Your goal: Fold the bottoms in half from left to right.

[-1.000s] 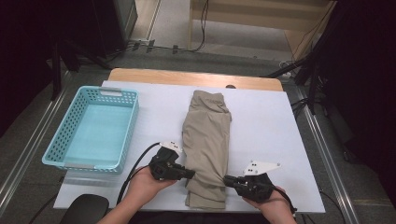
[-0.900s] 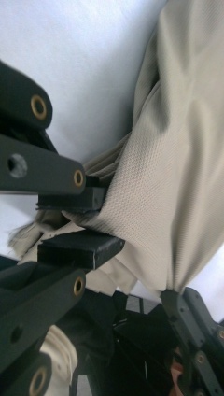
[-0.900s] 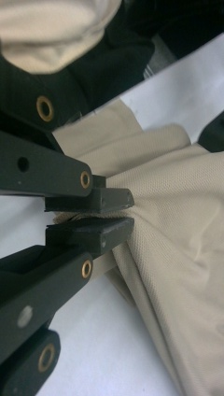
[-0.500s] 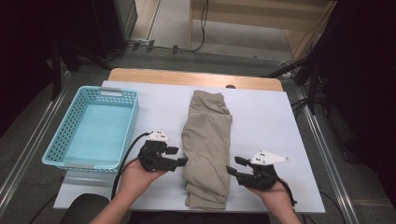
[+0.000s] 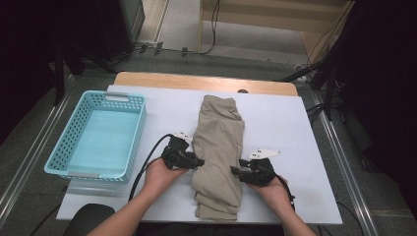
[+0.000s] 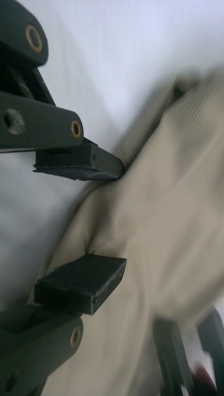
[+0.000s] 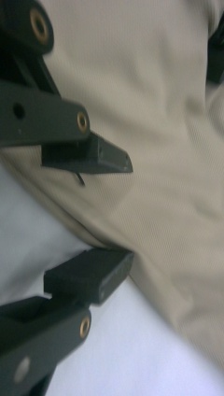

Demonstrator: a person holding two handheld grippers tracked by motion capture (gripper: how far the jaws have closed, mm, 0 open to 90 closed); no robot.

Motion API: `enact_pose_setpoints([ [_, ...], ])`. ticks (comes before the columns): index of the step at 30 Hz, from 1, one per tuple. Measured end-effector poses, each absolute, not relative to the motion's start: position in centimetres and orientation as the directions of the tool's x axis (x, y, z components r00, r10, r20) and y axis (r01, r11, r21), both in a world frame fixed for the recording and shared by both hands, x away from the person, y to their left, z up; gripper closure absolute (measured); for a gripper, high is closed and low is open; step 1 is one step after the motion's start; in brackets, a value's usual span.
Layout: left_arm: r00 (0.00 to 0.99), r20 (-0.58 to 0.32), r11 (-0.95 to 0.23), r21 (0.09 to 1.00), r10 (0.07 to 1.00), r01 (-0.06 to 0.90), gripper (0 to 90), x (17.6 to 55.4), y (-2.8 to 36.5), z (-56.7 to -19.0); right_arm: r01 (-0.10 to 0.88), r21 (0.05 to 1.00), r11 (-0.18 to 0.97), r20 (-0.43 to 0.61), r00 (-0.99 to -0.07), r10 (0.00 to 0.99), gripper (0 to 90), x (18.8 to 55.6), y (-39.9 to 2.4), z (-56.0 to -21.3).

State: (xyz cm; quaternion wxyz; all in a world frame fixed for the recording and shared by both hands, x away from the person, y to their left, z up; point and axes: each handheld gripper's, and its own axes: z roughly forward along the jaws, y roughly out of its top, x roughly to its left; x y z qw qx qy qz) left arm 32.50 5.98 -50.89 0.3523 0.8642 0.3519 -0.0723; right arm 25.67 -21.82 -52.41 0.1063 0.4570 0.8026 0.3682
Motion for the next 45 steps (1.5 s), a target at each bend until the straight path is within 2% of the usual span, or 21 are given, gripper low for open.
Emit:
enact_pose_setpoints([
  [1,0.748,-0.364,-0.503,0.569,0.555,0.651,65.2,32.0,5.9,-51.0,0.653,0.687,0.321,0.157,-0.563,0.811,60.5,25.4,-21.6,-52.4],
  [2,0.748,-0.382,-0.513,0.554,0.543,0.656,78.1,31.7,5.8,-51.3,0.648,0.685,0.332,0.141,-0.565,0.813,69.0,25.3,-21.4,-52.4],
  [4,0.743,-0.4,-0.499,0.559,0.537,0.662,84.3,31.3,5.9,-51.5,0.656,0.672,0.343,0.155,-0.578,0.801,82.7,25.3,-21.3,-52.3],
  [6,0.74,-0.408,-0.521,0.53,0.534,0.669,85.9,31.5,6.0,-51.0,0.671,0.657,0.343,0.174,-0.579,0.797,83.4,25.3,-21.3,-52.0],
  [8,0.735,-0.428,-0.493,0.551,0.526,0.674,85.9,31.3,6.5,-50.0,0.66,0.664,0.352,0.173,-0.593,0.786,83.5,25.0,-21.4,-51.3],
  [12,0.773,-0.394,-0.519,0.579,0.497,0.629,85.6,29.7,7.2,-48.3,0.652,0.675,0.345,0.199,-0.612,0.766,83.5,23.3,-22.2,-49.8],
  [21,0.786,-0.411,-0.546,0.567,0.462,0.617,83.8,26.6,8.0,-48.1,0.641,0.665,0.384,0.225,-0.662,0.715,83.4,19.7,-22.4,-49.1],
  [23,0.786,-0.415,-0.538,0.575,0.458,0.617,79.6,26.4,8.3,-48.0,0.633,0.669,0.389,0.217,-0.668,0.712,79.0,19.4,-22.6,-49.1],
  [25,0.792,-0.397,-0.534,0.588,0.463,0.607,70.5,26.5,8.6,-47.6,0.621,0.687,0.378,0.205,-0.664,0.719,62.3,19.4,-23.0,-49.0],
  [27,0.797,-0.367,-0.525,0.608,0.479,0.596,60.9,26.6,8.8,-47.3,0.616,0.702,0.358,0.197,-0.651,0.733,55.3,19.7,-23.4,-48.9],
  [30,0.799,-0.334,-0.509,0.633,0.5,0.583,52.6,27.0,9.1,-46.9,0.601,0.725,0.335,0.196,-0.647,0.737,53.7,20.3,-23.7,-49.0],
  [36,0.794,-0.297,-0.444,0.7,0.531,0.559,43.2,28.6,9.7,-46.3,0.59,0.746,0.308,0.195,-0.636,0.746,52.7,21.8,-23.9,-49.2],
  [39,0.772,-0.337,-0.42,0.687,0.539,0.593,41.8,30.2,9.3,-46.5,0.579,0.754,0.31,0.195,-0.649,0.735,46.6,23.3,-23.9,-49.7],
  [41,0.775,-0.328,-0.429,0.685,0.54,0.589,39.4,31.0,8.9,-46.7,0.564,0.77,0.299,0.19,-0.649,0.737,46.0,24.0,-23.8,-50.0],
  [44,0.77,-0.313,-0.424,0.69,0.555,0.587,35.3,32.0,8.5,-47.0,0.584,0.756,0.294,0.184,-0.621,0.762,32.1,25.4,-23.8,-50.2],
  [45,0.764,-0.315,-0.414,0.693,0.564,0.591,35.3,32.4,8.5,-47.1,0.591,0.755,0.284,0.191,-0.613,0.767,31.8,25.8,-23.8,-50.3],
])
